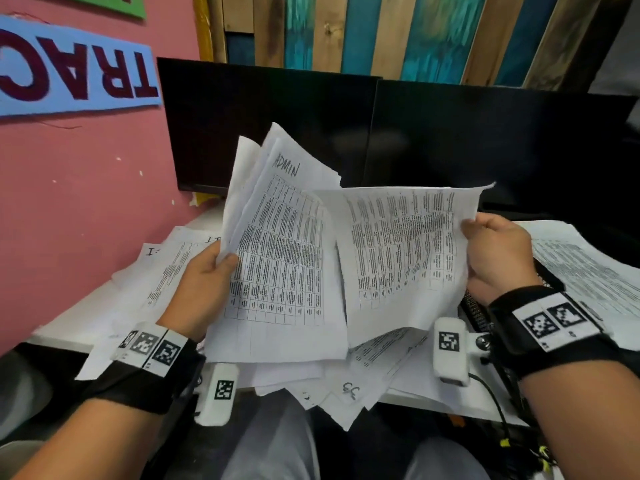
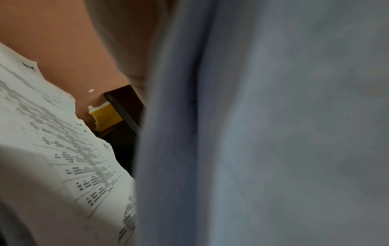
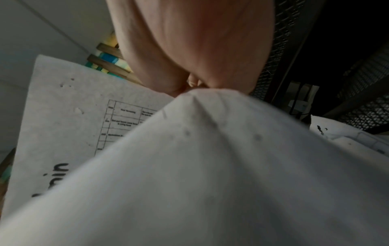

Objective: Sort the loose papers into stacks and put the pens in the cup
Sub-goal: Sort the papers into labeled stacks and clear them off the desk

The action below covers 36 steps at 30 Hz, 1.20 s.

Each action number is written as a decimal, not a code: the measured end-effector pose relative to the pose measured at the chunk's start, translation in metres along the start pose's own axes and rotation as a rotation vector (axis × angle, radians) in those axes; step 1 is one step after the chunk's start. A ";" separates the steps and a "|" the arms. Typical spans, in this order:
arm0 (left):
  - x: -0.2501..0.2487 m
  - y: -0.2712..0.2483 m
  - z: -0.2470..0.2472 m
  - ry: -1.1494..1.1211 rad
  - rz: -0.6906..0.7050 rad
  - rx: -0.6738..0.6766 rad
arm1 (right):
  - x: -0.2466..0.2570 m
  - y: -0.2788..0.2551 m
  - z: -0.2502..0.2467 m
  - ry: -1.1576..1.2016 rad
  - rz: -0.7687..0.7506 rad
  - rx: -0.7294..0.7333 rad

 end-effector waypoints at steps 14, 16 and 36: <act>-0.018 -0.013 0.025 -0.169 -0.025 0.090 | -0.044 -0.010 0.034 -0.047 0.113 0.085; -0.025 -0.020 0.037 -0.208 -0.018 0.134 | -0.063 -0.016 0.050 -0.080 0.152 0.149; -0.072 0.001 0.052 -0.149 0.283 0.054 | 0.018 -0.059 0.067 -0.027 -0.415 0.119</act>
Point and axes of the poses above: each hand's wrist, its own y-axis towards the middle knuckle, its own z-axis out of the palm, x = y × z, the point moved 9 cm from there along y, towards the middle knuckle, and after that the axes turned 3 degrees about y, right-handed, at the moved point
